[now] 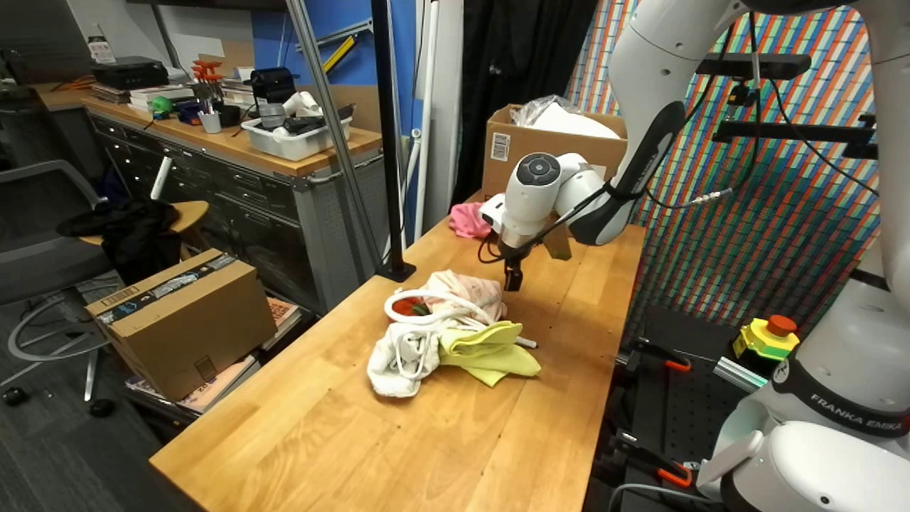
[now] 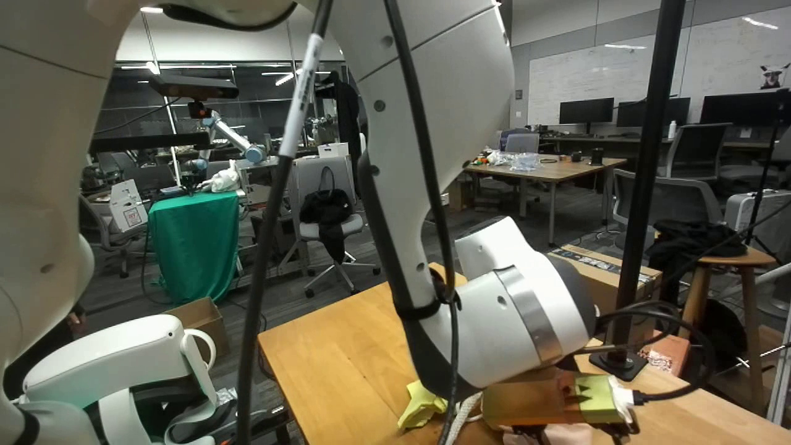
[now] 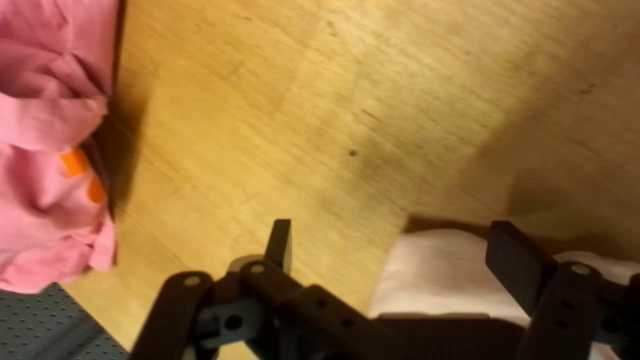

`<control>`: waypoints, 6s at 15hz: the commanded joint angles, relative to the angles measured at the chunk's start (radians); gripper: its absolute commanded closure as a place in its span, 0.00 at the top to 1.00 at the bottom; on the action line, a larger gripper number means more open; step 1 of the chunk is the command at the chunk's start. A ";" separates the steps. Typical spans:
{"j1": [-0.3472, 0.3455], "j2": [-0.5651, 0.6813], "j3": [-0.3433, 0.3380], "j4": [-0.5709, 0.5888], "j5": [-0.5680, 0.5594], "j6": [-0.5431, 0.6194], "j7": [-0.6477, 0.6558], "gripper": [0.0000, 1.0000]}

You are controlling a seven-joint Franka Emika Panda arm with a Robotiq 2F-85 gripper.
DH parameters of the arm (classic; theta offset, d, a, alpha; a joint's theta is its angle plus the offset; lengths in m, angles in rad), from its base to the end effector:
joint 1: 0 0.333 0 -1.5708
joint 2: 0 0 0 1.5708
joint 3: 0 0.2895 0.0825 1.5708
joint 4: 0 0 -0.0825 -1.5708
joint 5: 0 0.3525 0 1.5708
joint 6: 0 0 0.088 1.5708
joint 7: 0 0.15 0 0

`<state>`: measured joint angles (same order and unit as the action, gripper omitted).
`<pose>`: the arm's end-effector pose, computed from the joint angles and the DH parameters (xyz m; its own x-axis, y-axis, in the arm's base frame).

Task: Spread the objects on the table

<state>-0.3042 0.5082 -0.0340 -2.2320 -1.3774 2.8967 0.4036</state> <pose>0.4874 -0.1222 0.1030 0.8289 0.5594 -0.0008 0.5077 -0.7517 0.4209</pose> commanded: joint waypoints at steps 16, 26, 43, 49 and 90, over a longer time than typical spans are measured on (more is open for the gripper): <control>0.242 -0.286 0.127 -0.249 0.811 -0.300 -0.738 1.00; 0.283 -0.325 0.185 -0.183 1.225 -0.540 -0.976 1.00; 0.292 -0.255 0.157 -0.217 1.230 -0.287 -0.944 1.00; 0.282 -0.224 0.159 -0.208 1.240 -0.294 -0.950 0.68; 0.163 -0.831 -0.134 -0.325 1.198 -0.225 -0.850 0.01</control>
<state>-0.1092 -0.2739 -0.1684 -2.5331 -0.1133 2.6630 -0.5147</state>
